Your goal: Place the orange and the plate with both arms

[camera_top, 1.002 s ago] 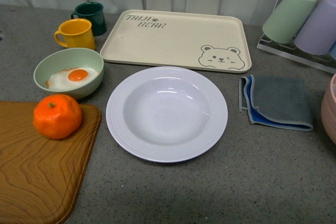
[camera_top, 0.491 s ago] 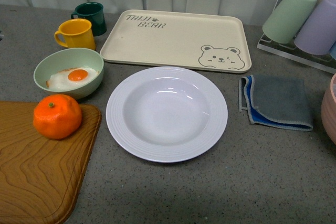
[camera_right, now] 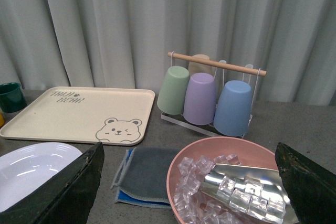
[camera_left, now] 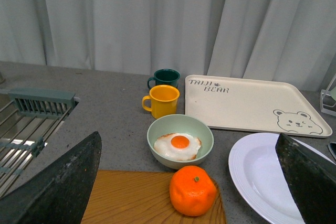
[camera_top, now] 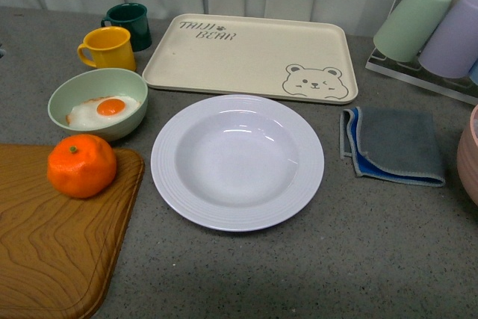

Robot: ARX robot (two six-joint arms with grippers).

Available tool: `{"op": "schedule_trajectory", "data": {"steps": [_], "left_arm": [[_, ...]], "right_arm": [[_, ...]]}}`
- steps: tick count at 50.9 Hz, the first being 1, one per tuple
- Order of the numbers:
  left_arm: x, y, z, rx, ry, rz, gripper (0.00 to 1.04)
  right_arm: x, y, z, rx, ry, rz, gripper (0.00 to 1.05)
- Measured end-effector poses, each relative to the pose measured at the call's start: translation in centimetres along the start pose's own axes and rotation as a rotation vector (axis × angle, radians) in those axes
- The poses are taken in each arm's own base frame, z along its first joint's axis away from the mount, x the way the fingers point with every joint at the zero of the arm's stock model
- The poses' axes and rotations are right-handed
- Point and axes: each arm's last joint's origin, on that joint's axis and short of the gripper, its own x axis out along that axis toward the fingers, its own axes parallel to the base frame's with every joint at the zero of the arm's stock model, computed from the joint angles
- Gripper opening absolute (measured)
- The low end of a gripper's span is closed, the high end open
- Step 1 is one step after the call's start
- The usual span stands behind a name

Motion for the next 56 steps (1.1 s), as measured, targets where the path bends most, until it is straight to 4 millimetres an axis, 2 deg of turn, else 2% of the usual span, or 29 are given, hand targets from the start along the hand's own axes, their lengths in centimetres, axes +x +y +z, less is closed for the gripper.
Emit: {"op": "schedule_trajectory", "data": {"steps": [24,28,31,35,39,43,56], "left_arm": [[0.0,0.0,0.0,0.0,0.0,0.001,0.98],[0.5,0.0,-0.5,-0.001,0.228,0.177,0.98],[1.7,-0.1,-0.4,-0.006,0.287,0.207,0.98],[3.8,-0.5,0.9,-0.047,0.301,0.168,0.98],[5.6,-0.8,1.1,-0.058,0.326,0.126,0.98],[7.5,-1.0,0.8,-0.067,0.367,0.084,0.98],[14.3,-2.5,-1.7,-0.05,0.595,-0.079,0.98]], "right_arm": [[0.0,0.0,0.0,0.0,0.0,0.0,0.95],[0.0,0.0,0.0,0.0,0.0,0.0,0.95],[0.0,0.0,0.0,0.0,0.0,0.0,0.95],[0.0,0.0,0.0,0.0,0.0,0.001,0.95],[0.0,0.0,0.0,0.0,-0.001,0.0,0.95],[0.0,0.0,0.0,0.0,-0.001,0.0,0.95],[0.0,0.0,0.0,0.0,0.0,0.0,0.95]]}}
